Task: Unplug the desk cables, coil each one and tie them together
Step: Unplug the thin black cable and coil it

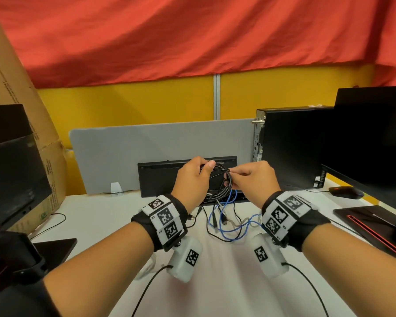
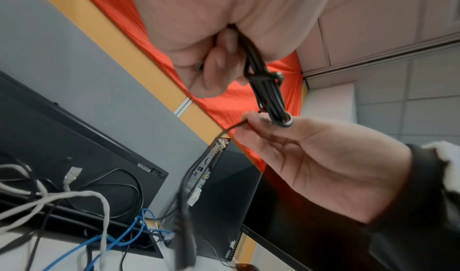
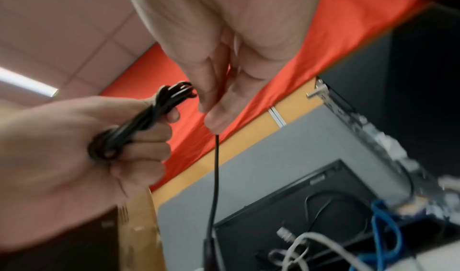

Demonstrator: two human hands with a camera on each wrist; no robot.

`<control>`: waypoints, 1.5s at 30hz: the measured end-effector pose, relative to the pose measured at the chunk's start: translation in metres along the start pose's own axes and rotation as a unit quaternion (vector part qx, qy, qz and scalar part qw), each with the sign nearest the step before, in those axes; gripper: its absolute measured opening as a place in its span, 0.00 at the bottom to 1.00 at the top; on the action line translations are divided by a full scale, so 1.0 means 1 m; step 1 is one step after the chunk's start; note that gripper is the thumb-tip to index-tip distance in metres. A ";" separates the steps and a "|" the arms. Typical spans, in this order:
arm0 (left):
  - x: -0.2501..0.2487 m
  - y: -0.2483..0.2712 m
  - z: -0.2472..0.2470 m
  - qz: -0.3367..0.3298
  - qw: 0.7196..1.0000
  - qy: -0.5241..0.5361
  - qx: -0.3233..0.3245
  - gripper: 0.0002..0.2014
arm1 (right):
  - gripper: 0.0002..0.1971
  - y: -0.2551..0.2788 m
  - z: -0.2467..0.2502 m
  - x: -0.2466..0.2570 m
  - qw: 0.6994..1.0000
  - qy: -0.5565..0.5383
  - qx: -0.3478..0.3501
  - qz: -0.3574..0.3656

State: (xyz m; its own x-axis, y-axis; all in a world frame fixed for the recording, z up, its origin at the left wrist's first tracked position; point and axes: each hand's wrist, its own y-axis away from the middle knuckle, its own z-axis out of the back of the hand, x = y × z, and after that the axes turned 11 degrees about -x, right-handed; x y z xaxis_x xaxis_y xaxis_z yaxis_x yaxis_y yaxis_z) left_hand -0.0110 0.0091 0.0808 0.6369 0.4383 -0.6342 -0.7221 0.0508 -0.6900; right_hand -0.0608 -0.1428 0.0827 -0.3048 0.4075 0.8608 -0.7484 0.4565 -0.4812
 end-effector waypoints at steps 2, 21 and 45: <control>-0.001 0.003 -0.002 -0.003 1.000 0.010 -0.022 0.12 | 0.03 0.003 -0.002 0.005 0.980 -0.153 0.036 -0.120; 0.019 0.007 -0.004 -0.006 0.995 0.096 0.008 0.10 | 0.13 0.024 -0.004 0.035 0.859 -0.371 0.159 -0.317; 0.016 -0.008 0.008 0.210 0.947 0.239 0.035 0.15 | 0.02 0.003 0.012 0.006 0.985 0.159 0.029 -0.057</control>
State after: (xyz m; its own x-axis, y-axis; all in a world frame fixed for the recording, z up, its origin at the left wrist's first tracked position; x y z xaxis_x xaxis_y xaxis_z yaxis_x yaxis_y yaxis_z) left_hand 0.0025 0.0231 0.0786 0.3273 -0.0225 -0.9447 -0.9443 0.0277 -0.3278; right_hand -0.0719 -0.1479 0.0882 -0.0244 0.5880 0.8085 -0.8022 0.4711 -0.3669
